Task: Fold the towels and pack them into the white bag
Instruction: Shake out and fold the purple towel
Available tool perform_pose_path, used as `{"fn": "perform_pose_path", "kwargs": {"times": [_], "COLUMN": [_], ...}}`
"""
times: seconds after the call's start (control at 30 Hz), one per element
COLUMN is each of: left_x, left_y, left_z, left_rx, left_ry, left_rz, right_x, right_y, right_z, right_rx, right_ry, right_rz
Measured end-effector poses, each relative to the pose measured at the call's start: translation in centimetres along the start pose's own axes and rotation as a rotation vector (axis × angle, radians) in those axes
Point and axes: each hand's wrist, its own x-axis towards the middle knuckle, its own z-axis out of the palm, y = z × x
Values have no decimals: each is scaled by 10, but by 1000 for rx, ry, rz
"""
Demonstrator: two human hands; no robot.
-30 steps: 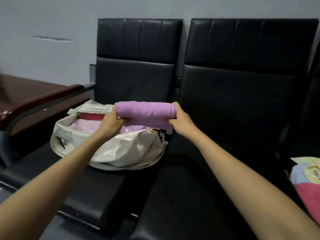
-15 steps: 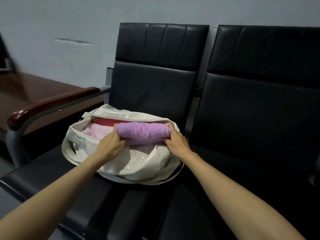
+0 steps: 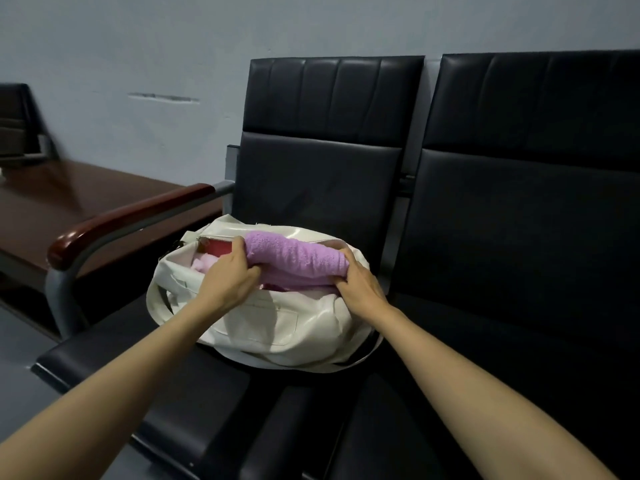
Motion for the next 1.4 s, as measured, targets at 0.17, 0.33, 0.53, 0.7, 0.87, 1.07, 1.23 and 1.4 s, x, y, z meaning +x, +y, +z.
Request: {"fn": "perform_pose_path", "kwargs": {"times": [0.17, 0.33, 0.53, 0.7, 0.87, 1.07, 1.23, 1.4], "left_x": [16, 26, 35, 31, 27, 15, 19, 2], "left_y": [-3, 1, -16, -17, -19, -1, 6, 32], "left_z": [-4, -1, 5, 13, 18, 35, 38, 22], "left_rx": [96, 127, 410, 51, -170, 302, 504, 196], "left_ry": [-142, -395, -489, -164, 107, -310, -463, -118], "left_rz": [-54, -87, -245, -92, 442, 628, 516, 523], "right_x": [7, 21, 18, 16, 10, 3, 2, -21], "right_y": [-3, -7, -2, -12, -7, -2, -10, 6], "right_z": [-21, -39, -14, -3, -1, 1, -2, -54], "right_rx": [-113, -62, -40, -392, -409, -409, -438, -377], "right_ry": [-149, -389, -336, -269, 74, -293, -387, -96], "right_rz": [-13, 184, 239, 218, -286, -190, -119, -61]}}
